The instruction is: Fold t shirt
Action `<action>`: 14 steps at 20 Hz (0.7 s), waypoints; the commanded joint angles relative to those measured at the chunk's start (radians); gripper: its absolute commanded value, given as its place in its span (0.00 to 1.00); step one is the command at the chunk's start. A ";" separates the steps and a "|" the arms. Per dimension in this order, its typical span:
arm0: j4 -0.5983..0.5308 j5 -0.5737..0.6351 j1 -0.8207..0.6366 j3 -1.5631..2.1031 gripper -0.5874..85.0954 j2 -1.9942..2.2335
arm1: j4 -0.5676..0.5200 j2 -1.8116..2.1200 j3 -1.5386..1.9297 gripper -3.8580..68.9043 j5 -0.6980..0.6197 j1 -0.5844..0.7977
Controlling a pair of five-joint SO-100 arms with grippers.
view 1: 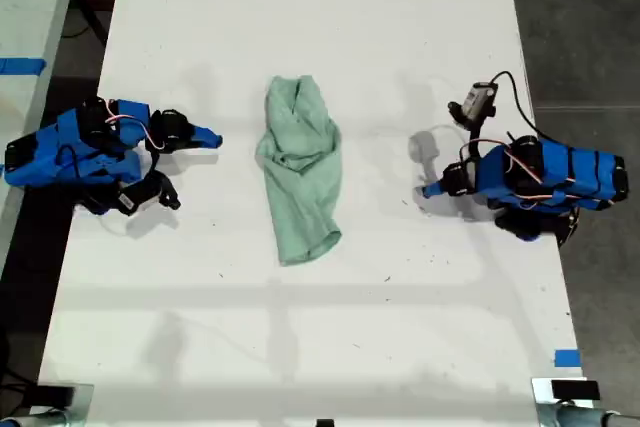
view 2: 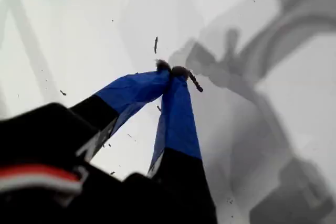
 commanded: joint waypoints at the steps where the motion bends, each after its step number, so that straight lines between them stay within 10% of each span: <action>1: -0.015 -0.023 -0.017 0.035 0.00 0.009 | -0.031 0.006 0.055 0.05 -0.002 0.008; 14: -0.015 -0.029 -0.006 0.040 0.00 0.009 | -0.031 0.006 0.055 0.05 0.003 0.003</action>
